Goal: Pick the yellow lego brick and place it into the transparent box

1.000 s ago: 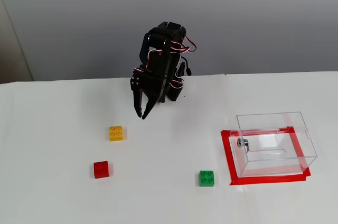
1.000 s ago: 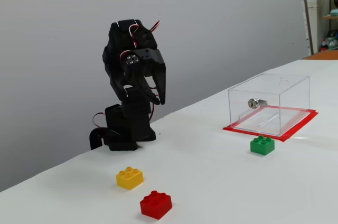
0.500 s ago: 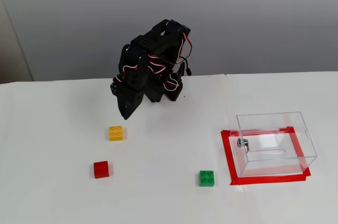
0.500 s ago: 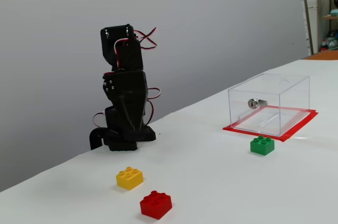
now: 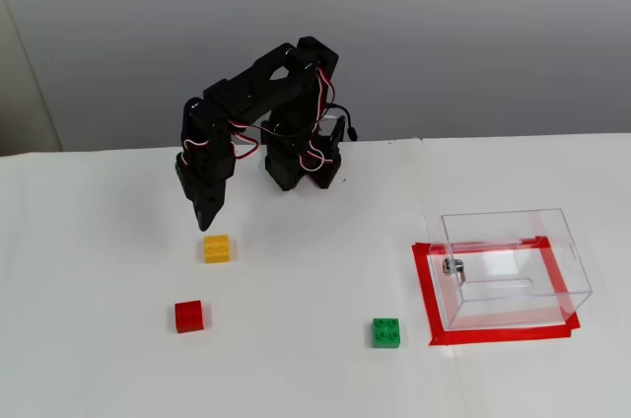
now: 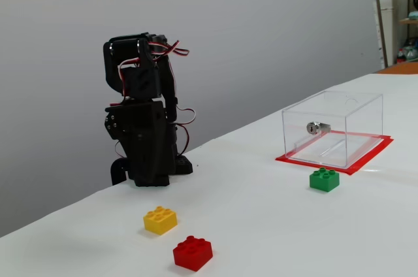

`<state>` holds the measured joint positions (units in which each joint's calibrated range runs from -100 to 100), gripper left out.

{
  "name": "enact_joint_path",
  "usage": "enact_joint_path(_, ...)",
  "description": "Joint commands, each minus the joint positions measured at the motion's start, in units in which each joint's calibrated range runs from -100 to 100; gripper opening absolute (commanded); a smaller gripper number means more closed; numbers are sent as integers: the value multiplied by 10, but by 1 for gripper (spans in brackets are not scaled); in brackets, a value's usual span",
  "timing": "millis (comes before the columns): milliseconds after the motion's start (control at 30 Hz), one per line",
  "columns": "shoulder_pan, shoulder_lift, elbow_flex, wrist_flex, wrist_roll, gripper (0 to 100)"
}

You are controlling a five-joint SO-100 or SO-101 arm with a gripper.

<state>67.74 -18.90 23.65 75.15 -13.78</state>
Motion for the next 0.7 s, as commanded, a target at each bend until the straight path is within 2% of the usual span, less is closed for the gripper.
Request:
enact_joint_path(0,3,19,-36,-28,-23,2)
enact_joint_path(167,3,60,-67,-54,-58,2)
enact_joint_path(667,0,105,-79,-47,-61,2)
